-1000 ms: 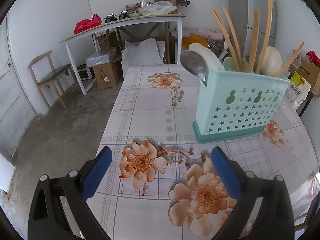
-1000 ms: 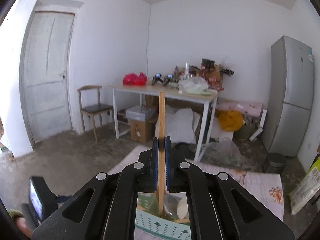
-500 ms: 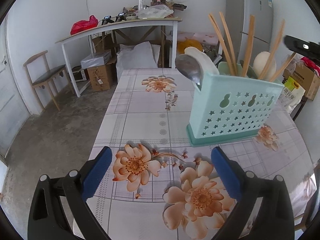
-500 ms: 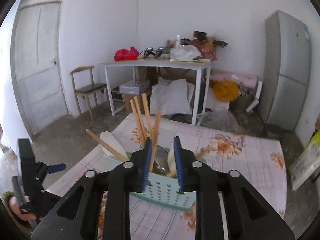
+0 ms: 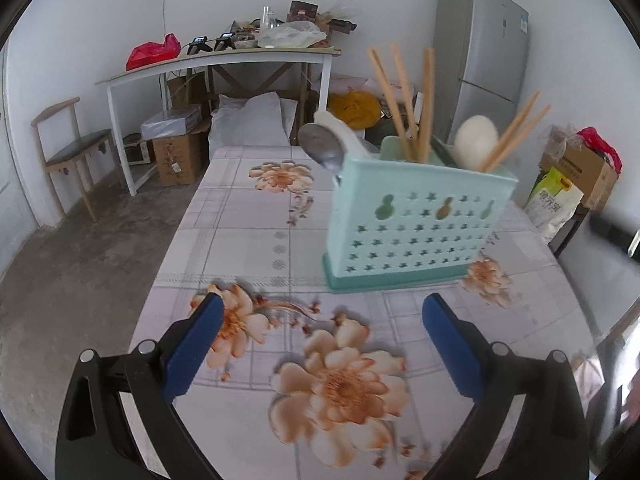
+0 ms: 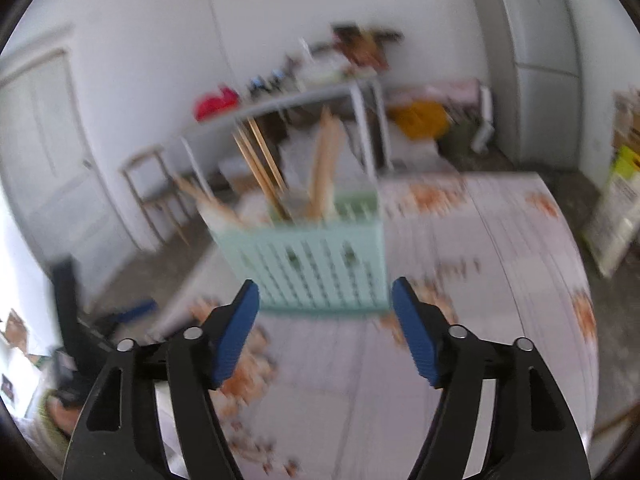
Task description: Organize utensils
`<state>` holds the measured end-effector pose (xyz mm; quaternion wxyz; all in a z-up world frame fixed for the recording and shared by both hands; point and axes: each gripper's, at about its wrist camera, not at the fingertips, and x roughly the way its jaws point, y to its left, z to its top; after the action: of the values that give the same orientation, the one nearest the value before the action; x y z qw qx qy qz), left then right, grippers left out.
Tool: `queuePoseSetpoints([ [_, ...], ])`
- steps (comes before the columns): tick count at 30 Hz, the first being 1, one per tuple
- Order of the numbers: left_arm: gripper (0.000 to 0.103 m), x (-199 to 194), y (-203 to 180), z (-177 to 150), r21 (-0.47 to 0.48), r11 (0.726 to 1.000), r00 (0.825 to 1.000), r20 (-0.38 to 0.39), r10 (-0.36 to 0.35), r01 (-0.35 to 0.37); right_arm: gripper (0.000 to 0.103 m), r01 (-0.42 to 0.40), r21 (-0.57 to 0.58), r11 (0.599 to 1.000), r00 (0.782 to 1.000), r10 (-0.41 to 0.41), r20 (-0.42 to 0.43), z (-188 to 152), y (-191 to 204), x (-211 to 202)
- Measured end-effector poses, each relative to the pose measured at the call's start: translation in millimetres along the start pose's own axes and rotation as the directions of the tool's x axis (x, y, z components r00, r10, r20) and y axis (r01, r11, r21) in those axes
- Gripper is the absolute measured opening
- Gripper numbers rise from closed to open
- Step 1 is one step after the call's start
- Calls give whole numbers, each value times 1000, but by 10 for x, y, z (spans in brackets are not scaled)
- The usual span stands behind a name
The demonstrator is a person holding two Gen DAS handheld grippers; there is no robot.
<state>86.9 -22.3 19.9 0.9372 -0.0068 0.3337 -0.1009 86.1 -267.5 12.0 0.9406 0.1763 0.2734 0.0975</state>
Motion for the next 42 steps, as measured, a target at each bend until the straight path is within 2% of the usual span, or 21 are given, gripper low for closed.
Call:
queuePoseSetpoints([
  [3,97,-79,-85,-29,-10,1000,1000,11,15,-15,75,86,-1,996,992,-86,-91,-218,52,129],
  [6,97,-108,-178,-49,35,996,997,7,81,-81,80,157,-11,988,978,-157,-136,-384,94,167],
  [10,97,-116,-270,-57,97,974,979,11,206,-206,85,218,-34,975,968,-221,-120,-397,94,113],
  [13,97,-125,-251,-35,86,964,968,6,252,-252,87,253,-44,966,962,-256,-91,-380,34,73],
  [20,97,-246,-118,28,13,957,957,24,289,-290,88,290,-44,956,954,-293,-58,-332,-62,29],
  [32,97,-278,-34,63,6,954,954,9,300,-300,87,323,-17,946,945,-323,-50,-287,-194,9],
  [42,97,-308,42,43,6,945,945,0,326,-326,87,317,-17,948,947,-317,-50,-283,-188,24],
])
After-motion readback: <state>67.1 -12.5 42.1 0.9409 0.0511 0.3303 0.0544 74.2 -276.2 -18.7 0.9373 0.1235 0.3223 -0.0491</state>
